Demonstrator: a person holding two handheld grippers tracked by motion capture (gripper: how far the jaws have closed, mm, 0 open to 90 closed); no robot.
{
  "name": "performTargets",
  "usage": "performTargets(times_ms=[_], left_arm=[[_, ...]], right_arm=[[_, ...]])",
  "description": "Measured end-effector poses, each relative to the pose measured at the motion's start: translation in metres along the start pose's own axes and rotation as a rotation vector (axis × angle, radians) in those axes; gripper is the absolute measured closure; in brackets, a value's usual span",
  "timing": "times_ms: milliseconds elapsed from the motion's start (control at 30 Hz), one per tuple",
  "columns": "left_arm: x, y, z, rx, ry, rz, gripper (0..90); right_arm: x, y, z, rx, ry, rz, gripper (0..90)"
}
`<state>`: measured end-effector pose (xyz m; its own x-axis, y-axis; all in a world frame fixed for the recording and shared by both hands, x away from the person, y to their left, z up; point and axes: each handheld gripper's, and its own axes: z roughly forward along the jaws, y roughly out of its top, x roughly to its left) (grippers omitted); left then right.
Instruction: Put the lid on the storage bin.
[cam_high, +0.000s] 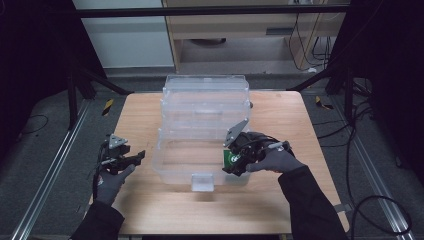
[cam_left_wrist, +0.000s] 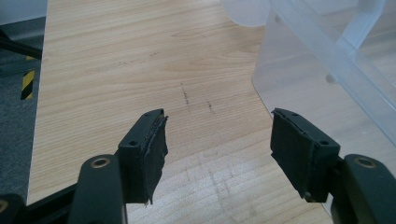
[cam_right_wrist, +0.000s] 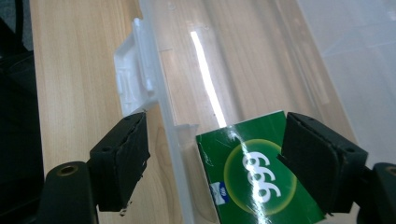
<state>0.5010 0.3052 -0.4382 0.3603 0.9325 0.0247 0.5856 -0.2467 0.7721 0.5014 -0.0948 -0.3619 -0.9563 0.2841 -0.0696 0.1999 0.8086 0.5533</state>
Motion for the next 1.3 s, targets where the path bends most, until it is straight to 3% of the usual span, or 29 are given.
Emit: performTargets(times_ms=[233,467,767,1300], left_arm=[[0.000,0.000,-0.001,-0.002,-0.001,0.006,35.2],[-0.001,0.000,-0.001,-0.005,-0.002,0.006,35.2],[-0.002,0.000,-0.001,-0.008,-0.003,0.008,35.2],[-0.001,0.001,-0.003,-0.009,-0.004,0.012,35.2]], right_arm=[[0.004,0.008,0.011,0.015,0.040,-0.023,22.9],[0.011,0.013,0.025,0.055,0.060,-0.050,33.5],[0.015,0.014,0.039,0.092,0.091,-0.049,46.0],[0.019,0.015,0.056,0.140,0.128,-0.037,55.2]])
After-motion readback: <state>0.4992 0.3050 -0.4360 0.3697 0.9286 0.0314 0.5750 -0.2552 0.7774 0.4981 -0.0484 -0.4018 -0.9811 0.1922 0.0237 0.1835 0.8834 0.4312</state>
